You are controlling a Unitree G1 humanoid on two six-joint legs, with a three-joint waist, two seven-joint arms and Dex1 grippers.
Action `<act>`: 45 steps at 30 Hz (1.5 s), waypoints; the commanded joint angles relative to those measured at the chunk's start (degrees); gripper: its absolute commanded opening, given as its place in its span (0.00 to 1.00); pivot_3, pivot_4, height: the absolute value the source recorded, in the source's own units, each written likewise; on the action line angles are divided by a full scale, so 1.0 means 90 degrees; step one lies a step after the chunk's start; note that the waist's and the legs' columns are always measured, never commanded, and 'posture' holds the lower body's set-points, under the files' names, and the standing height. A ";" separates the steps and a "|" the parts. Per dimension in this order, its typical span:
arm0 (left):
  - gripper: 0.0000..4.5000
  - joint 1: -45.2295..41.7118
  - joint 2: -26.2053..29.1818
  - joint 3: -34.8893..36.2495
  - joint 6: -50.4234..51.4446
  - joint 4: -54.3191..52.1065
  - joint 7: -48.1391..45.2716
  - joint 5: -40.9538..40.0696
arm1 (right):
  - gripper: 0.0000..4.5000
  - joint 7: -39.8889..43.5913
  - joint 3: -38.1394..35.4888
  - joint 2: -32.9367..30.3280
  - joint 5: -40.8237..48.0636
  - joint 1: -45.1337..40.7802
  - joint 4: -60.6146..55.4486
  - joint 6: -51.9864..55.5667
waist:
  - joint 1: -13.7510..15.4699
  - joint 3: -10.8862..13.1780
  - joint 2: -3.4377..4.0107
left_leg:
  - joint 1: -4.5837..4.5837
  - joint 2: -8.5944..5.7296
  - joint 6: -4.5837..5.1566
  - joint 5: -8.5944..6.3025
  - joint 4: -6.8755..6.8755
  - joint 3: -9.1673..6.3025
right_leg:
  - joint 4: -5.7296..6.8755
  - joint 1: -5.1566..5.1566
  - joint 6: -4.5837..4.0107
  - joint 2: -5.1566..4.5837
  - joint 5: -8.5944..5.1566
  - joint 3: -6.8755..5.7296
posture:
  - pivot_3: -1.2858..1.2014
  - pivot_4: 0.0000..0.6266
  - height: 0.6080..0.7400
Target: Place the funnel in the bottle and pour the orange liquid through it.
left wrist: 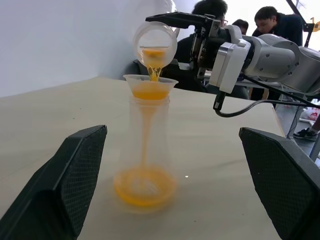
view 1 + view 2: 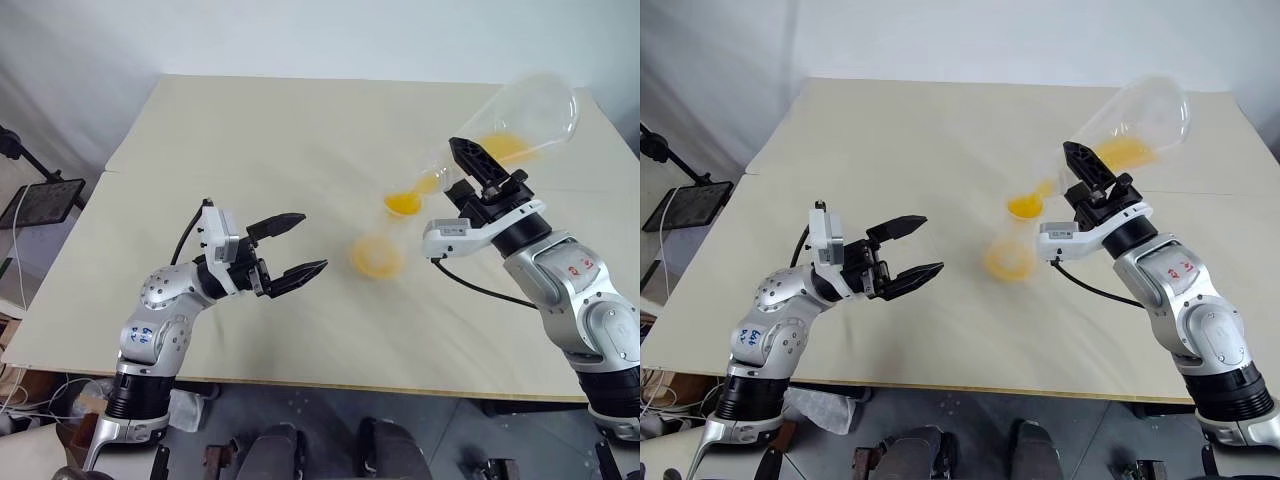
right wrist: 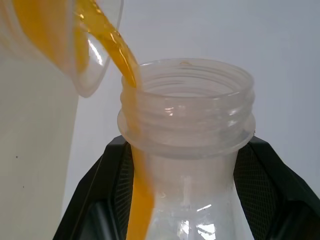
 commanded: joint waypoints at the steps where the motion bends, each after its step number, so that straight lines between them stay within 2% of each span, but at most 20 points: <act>1: 1.00 0.0008 0.0000 0.0092 -0.0157 -0.0211 0.0041 0.0030 | 0.54 -0.0175 -0.0305 -0.0068 -0.0035 -0.0096 -0.0194 -0.0024 | 0.0000 0.0000 0.0000 | 0.0000 0.0000 0.0000 0.0000 0.0000 0.0000 | 0.0000 0.0000 0.0000 0.0000 0.0000 0.0000 | 0.52 0.24 1.00; 45: 1.00 0.0185 0.0021 0.0099 -0.0195 -0.0372 0.0213 0.0012 | 0.54 -0.0390 -0.0149 -0.0032 -0.0370 -0.0185 0.0099 -0.0312 | -0.0008 0.0000 0.0000 | 0.0000 0.0001 0.0000 0.0000 0.0001 0.0000 | 0.0001 0.0001 0.0000 0.0000 0.0000 0.0002 | 0.52 0.24 1.00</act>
